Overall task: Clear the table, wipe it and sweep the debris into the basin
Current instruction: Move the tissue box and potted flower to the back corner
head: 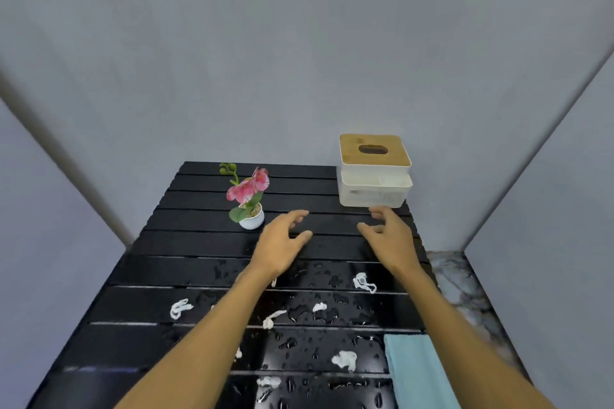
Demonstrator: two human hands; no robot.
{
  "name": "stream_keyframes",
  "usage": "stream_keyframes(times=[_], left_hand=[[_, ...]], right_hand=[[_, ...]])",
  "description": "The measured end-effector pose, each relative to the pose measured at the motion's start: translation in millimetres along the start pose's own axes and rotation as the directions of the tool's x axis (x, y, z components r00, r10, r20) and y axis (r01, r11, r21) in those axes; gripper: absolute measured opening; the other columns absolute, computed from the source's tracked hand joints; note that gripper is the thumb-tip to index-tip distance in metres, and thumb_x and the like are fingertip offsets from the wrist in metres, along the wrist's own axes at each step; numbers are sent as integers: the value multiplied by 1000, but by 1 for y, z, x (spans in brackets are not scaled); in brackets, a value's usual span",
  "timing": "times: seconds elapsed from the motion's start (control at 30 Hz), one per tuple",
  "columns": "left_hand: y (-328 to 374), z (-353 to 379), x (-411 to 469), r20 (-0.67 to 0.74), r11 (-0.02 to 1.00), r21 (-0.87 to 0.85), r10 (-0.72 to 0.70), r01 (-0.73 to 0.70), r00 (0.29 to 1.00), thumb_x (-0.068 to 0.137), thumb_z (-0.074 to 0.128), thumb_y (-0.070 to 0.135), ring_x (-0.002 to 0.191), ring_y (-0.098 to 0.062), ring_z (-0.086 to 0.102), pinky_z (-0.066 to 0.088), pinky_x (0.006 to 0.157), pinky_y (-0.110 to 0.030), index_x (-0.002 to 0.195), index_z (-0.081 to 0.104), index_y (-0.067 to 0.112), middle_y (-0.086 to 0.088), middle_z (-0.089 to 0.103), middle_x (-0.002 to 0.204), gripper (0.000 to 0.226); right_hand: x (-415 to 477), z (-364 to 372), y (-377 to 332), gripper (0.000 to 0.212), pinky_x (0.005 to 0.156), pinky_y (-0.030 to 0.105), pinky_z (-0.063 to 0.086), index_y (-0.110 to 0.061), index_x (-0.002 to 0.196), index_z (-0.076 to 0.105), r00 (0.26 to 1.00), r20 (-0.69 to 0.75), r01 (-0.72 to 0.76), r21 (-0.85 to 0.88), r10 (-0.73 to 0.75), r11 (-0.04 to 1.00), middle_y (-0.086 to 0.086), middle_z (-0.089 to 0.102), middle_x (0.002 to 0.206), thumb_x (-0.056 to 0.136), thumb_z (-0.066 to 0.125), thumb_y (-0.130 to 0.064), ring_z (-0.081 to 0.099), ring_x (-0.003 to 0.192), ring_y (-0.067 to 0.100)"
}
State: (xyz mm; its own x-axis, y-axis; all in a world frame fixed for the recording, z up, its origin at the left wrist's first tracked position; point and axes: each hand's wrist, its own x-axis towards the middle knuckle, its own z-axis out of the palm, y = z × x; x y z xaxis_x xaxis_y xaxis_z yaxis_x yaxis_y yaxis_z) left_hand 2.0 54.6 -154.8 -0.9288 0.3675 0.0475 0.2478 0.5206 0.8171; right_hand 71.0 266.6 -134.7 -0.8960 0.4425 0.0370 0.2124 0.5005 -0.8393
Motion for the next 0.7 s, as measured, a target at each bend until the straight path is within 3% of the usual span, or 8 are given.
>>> stream_keyframes(times=[0.17,0.33,0.57,0.7], left_hand=[[-39,-45,-33,-79,985,172,11,3,997,87,60,36,118,-14,53,41,102,-39,126,57,29,4,61,126,40],[-65,-86,-51,-161,969,238,-28,66,987,87,60,35,119,-19,50,39,102,-38,128,57,27,2,61,126,42],[-91,-109,-40,-179,954,292,-13,66,984,88,59,36,129,-17,43,31,109,-40,132,52,28,2,53,137,46],[-104,-109,-24,-164,934,353,-3,62,986,88,58,39,135,-19,37,24,113,-40,134,51,27,0,49,143,48]], right_hand=[[-22,44,-43,42,84,24,42,-20,123,54,988,139,71,22,-73,997,-1,59,122,85,67,-32,56,102,13],[-32,95,-72,46,83,24,40,-18,125,53,971,226,70,44,-78,997,2,58,121,84,68,-32,55,104,14],[-22,149,-88,45,92,26,41,-16,123,56,963,241,115,29,-119,993,3,60,125,82,70,-30,54,114,16],[-12,166,-91,44,86,21,38,-18,121,58,961,222,165,24,-166,986,-1,63,121,80,70,-31,52,102,7]])
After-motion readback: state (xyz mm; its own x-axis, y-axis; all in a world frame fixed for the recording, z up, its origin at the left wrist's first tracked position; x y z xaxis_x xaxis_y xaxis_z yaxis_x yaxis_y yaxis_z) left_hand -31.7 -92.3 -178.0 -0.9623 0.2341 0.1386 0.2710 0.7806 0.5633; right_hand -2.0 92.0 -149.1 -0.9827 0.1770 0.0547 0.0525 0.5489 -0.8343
